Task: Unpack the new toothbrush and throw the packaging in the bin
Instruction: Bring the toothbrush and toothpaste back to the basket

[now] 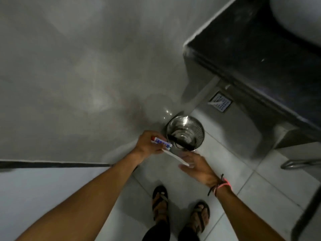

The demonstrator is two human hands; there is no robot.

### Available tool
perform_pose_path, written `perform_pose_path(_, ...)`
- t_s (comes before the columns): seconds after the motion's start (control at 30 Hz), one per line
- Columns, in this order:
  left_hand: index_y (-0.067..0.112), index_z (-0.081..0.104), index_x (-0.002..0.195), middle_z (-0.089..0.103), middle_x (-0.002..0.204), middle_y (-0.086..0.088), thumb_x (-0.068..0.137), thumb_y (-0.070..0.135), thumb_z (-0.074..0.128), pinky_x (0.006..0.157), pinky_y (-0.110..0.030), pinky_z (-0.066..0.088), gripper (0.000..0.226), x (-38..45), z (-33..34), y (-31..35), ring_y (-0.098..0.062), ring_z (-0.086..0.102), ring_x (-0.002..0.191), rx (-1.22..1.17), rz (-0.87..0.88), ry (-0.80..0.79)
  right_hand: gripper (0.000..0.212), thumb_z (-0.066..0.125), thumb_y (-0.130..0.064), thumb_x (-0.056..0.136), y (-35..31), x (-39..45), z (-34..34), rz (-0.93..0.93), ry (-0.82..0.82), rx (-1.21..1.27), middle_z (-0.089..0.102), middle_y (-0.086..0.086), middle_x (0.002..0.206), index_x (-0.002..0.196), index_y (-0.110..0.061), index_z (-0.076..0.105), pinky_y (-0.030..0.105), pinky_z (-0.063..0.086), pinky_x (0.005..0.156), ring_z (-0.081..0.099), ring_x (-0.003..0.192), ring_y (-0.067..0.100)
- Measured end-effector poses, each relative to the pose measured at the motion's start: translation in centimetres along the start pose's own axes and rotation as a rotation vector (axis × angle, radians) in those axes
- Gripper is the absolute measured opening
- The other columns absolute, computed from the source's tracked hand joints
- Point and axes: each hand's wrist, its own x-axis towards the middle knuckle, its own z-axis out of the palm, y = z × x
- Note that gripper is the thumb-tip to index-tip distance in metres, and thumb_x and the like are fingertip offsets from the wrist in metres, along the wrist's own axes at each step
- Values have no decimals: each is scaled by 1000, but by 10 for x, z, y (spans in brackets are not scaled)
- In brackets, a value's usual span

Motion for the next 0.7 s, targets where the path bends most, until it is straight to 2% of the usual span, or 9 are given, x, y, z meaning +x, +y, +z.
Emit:
perform_pose_path(0.1,-3,71,91,65,67,-4,75,-8,76,52,-22,59,17,-24,5,69,-7,67,57,88,119,-147,15,65,-4,94,-52,-40,-29,-83,102,-23,77,14,93,105,0,75,15,51,70,69,76,7)
perform_pose_path(0.17,-12,67,99,66,71,-9,76,-11,73,50,-19,56,24,-45,9,119,-8,68,56,114,153,-214,15,65,-3,94,-86,-68,-53,-106,172,-35,78,8,81,86,-4,78,26,54,74,73,76,16)
perform_pose_path(0.23,-15,65,100,66,79,-19,77,-10,73,50,-23,55,25,-60,14,170,-16,65,61,178,232,-219,20,67,-2,91,-112,-93,-77,-104,216,25,77,5,77,78,-12,78,27,55,75,74,78,16)
perform_pose_path(0.3,-14,68,95,66,80,-25,75,-6,75,58,-29,52,22,-77,17,223,-26,60,64,191,333,-172,16,65,-2,92,-139,-121,-99,-101,278,93,77,16,78,81,-1,77,39,57,75,75,77,26)
perform_pose_path(0.33,-13,69,91,66,77,-25,74,-6,76,60,-30,52,20,-84,18,248,-25,60,63,176,379,-153,18,63,-5,94,-149,-136,-110,-114,333,83,76,14,76,85,3,76,38,57,72,75,71,19)
perform_pose_path(0.4,-5,69,85,64,70,-17,75,-10,74,55,-24,55,12,-97,22,293,-17,62,59,136,467,-131,23,55,-10,99,-166,-162,-127,-152,421,8,68,-2,70,92,2,74,27,49,65,62,57,1)
perform_pose_path(0.5,10,64,83,57,71,-11,78,-13,69,54,-20,61,23,-117,39,351,-20,61,68,31,478,-142,22,48,-16,104,-182,-207,-151,-123,568,10,55,-11,65,105,-11,69,18,40,60,50,53,-2)
perform_pose_path(0.57,14,60,92,55,73,-8,76,-14,69,53,-26,62,34,-129,56,378,-18,61,71,-12,490,-179,26,43,-24,106,-185,-229,-160,-108,658,104,47,-10,59,109,-17,67,16,35,52,46,47,0)
perform_pose_path(0.7,20,54,94,62,75,-11,71,-15,74,52,-32,62,46,-158,104,400,-19,66,72,13,490,-372,25,39,-23,108,-178,-271,-174,-117,908,341,47,-11,66,103,-18,63,16,33,55,42,57,2)
